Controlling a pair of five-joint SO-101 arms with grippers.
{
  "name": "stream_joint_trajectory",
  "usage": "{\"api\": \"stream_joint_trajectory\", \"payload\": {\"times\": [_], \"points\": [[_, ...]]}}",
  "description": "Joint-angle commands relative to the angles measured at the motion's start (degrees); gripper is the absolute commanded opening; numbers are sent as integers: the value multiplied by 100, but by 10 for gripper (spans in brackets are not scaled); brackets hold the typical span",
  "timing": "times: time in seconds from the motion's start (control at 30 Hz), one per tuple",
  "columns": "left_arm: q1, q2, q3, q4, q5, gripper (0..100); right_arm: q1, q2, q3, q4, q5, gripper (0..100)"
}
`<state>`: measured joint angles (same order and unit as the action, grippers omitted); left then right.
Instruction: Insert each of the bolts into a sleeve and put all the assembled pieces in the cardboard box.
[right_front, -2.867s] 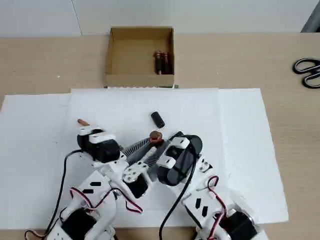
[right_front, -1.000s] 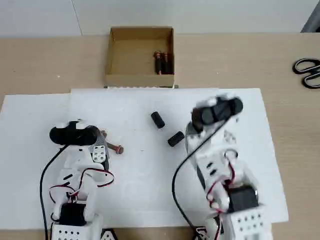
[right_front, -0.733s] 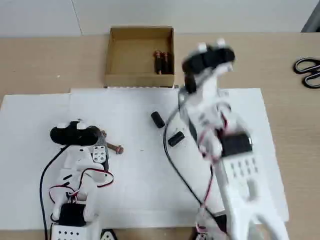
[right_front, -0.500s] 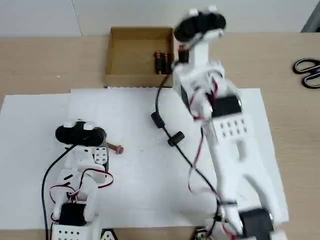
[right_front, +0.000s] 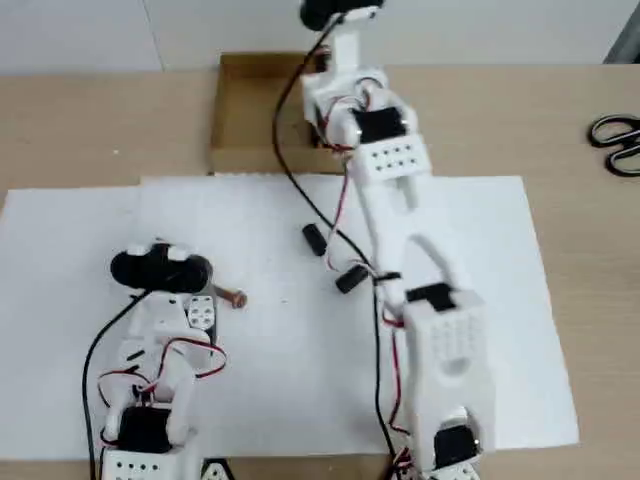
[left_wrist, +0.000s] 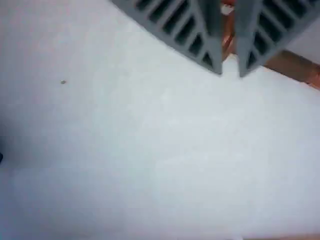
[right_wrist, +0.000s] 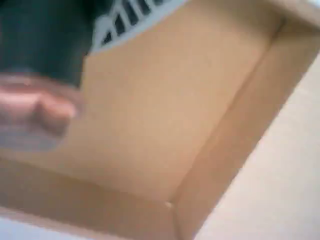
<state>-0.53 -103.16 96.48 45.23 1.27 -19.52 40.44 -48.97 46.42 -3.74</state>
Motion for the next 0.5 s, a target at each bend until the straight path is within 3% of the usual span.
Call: {"api": "stream_joint_trajectory", "payload": {"times": [0.0, 0.3, 0.47], "points": [[35, -18, -13, 26, -26, 6, -127, 611, -1257, -154, 369, 3], [35, -18, -13, 35, -26, 6, -198, 1648, -2066, -145, 589, 20], [35, -18, -13, 35, -26, 6, -215, 1684, -2075, 338, 589, 210]]}}
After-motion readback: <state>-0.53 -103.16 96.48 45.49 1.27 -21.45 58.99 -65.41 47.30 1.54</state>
